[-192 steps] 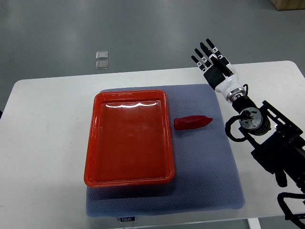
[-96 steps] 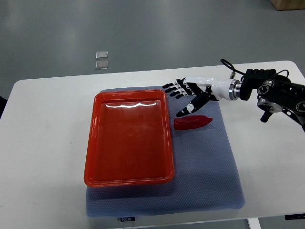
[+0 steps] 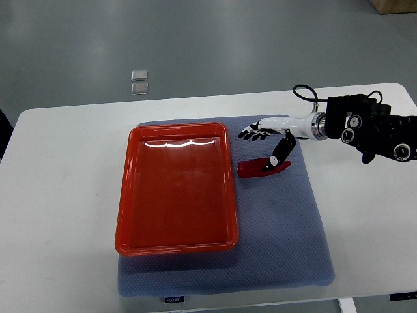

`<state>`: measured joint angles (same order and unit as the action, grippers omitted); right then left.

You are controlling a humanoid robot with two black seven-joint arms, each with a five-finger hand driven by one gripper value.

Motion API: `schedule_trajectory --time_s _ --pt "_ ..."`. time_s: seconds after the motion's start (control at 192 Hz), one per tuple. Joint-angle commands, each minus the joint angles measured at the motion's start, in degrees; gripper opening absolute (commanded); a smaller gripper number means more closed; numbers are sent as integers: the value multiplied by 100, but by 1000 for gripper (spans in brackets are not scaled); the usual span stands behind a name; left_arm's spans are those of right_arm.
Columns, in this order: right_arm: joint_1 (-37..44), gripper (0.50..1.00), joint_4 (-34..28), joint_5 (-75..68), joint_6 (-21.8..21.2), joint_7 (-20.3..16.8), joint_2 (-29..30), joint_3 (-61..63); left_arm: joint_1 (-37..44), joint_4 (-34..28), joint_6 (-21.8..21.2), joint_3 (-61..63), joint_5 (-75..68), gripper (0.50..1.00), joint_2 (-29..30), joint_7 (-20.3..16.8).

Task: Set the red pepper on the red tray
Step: 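Reach the right hand down over the red pepper beside the tray, then close the right hand fingers around the red pepper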

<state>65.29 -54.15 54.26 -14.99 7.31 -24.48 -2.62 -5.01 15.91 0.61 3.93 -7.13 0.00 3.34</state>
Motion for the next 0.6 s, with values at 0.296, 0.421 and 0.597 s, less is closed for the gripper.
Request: schedule_trajectory --time_s 0.296,0.421,0.597 --pt "-184 905 -8 -12 250 -72 22 -10 0 0 1 3 1 1000 0 0" --pt "-254 903 -8 -12 268 -72 66 -2 0 0 1 3 1 1000 0 0" --pt "-333 901 -8 -3 330 -63 101 -10 0 0 1 12 1 1000 0 0"
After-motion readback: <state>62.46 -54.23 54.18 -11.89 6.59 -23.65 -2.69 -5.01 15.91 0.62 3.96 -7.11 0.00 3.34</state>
